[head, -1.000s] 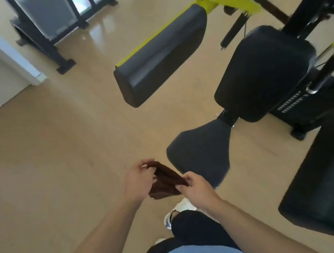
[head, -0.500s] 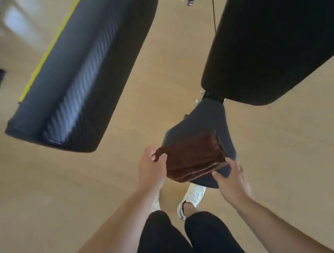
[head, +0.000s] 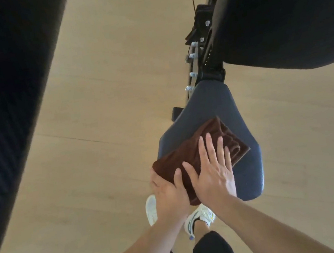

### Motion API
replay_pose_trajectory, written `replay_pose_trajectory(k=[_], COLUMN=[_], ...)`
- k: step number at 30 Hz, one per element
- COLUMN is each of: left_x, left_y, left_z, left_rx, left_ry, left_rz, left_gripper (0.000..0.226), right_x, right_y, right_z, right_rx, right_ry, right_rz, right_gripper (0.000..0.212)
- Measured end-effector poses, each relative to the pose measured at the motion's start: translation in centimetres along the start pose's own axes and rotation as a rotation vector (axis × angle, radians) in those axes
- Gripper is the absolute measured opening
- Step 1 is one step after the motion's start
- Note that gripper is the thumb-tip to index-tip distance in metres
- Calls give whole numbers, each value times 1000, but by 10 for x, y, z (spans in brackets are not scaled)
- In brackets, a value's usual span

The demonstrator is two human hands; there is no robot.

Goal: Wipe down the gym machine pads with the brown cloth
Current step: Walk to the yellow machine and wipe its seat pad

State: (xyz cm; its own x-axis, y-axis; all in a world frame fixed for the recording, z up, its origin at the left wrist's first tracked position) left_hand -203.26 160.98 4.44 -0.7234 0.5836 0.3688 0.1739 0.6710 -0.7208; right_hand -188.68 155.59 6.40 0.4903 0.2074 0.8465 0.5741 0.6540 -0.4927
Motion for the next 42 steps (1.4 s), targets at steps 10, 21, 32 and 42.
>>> replay_pose_trajectory(k=[10, 21, 32, 42], left_x=[8, 8, -14, 25], left_y=[0, 54, 131, 49], left_z=[-4, -83, -120, -46], left_rx=[-195, -377, -214, -429], left_ry=[255, 519, 423, 152], left_rz=[-222, -165, 199, 67], left_gripper=[83, 53, 57, 34], right_x=[4, 32, 65, 26], right_y=[33, 82, 159, 68], right_z=[24, 42, 39, 74], right_rx=[274, 278, 184, 376], right_ry=[-48, 66, -28, 83], right_rz=[-16, -77, -47, -57], right_gripper=[66, 57, 58, 53])
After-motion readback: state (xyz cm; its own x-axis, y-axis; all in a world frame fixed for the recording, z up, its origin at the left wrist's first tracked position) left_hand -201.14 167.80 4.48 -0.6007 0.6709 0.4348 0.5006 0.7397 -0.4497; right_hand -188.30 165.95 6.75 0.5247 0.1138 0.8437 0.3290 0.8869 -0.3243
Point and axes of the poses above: each hand's wrist, its own y-axis towards the middle knuckle, its own x-axis out of the back of the hand, z = x × y, the point moved 9 cm from there along y, towards the middle knuckle, and after that the axes turned 6 degrees about z, right-handed, at the moved point
